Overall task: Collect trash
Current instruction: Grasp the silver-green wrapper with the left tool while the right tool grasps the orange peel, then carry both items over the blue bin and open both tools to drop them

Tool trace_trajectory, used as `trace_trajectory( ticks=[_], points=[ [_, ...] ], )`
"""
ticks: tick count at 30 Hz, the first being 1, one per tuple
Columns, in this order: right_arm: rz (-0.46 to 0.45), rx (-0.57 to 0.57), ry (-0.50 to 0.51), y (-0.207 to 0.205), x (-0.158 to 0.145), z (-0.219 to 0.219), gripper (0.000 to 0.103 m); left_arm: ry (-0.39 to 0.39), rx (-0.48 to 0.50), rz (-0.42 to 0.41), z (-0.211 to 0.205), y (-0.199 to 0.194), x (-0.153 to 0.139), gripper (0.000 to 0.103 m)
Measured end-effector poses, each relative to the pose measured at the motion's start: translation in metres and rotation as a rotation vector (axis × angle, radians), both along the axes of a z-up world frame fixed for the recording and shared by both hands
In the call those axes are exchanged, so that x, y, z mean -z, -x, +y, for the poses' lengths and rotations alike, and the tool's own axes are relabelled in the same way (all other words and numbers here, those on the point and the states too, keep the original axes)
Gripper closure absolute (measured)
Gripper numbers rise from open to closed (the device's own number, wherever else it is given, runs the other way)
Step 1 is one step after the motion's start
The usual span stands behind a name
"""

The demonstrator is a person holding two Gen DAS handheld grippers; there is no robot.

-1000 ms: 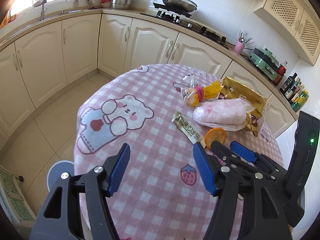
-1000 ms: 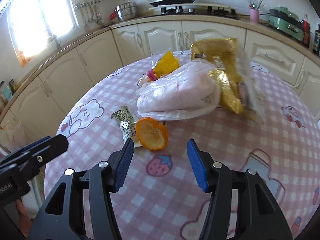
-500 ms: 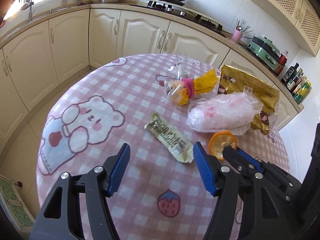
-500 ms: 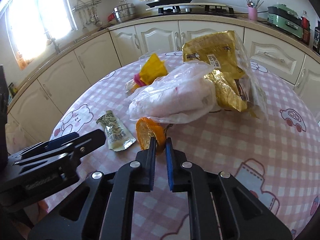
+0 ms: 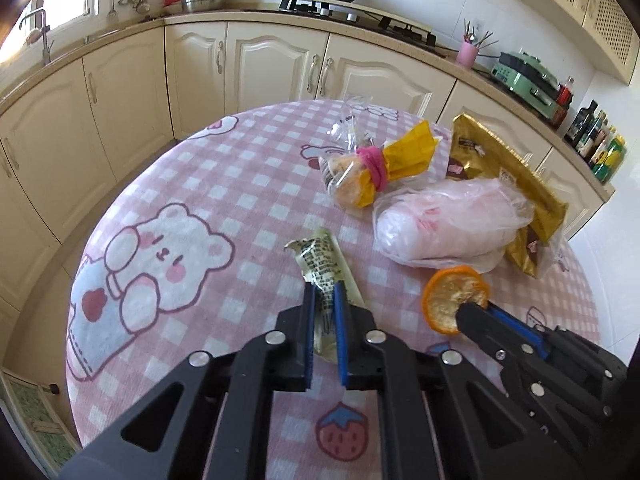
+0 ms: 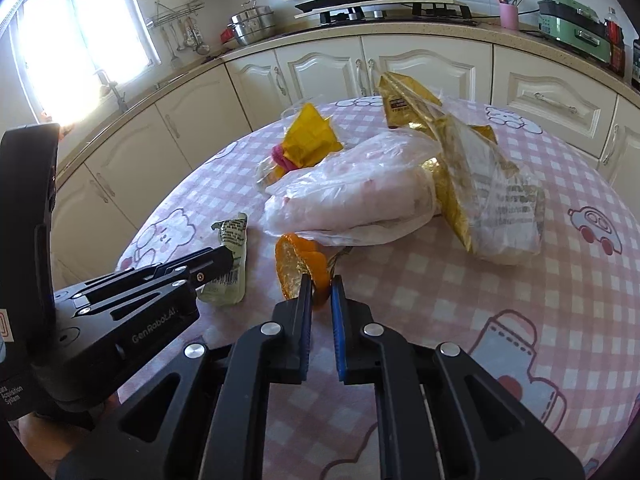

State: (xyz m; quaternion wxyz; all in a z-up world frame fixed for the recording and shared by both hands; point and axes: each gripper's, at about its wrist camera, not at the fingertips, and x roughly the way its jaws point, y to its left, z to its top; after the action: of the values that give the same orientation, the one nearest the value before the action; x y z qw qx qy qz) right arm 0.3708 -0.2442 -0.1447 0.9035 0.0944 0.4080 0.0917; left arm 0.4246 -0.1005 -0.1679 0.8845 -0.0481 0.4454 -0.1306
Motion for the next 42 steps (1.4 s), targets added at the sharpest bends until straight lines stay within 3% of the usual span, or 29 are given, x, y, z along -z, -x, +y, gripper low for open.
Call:
trace_trajectory(
  ticks=[6, 25, 34, 42],
  points=[
    [-0.012, -0.030, -0.005, 0.008, -0.008, 0.020, 0.095, 0.068, -0.004, -0.018, 0.024, 0.019, -0.012, 0.096],
    [-0.056, -0.172, -0.017, 0.040, -0.037, 0.107, 0.096, 0.126, -0.107, -0.091, 0.115, 0.083, -0.046, 0.096],
    [-0.073, -0.265, -0.003, 0.053, -0.042, 0.169, 0.096, 0.151, -0.181, -0.111, 0.170, 0.110, -0.049, 0.096],
    [-0.058, -0.384, 0.018, 0.055, -0.030, 0.246, 0.096, 0.159, -0.314, -0.087, 0.247, 0.129, -0.034, 0.096]
  ],
)
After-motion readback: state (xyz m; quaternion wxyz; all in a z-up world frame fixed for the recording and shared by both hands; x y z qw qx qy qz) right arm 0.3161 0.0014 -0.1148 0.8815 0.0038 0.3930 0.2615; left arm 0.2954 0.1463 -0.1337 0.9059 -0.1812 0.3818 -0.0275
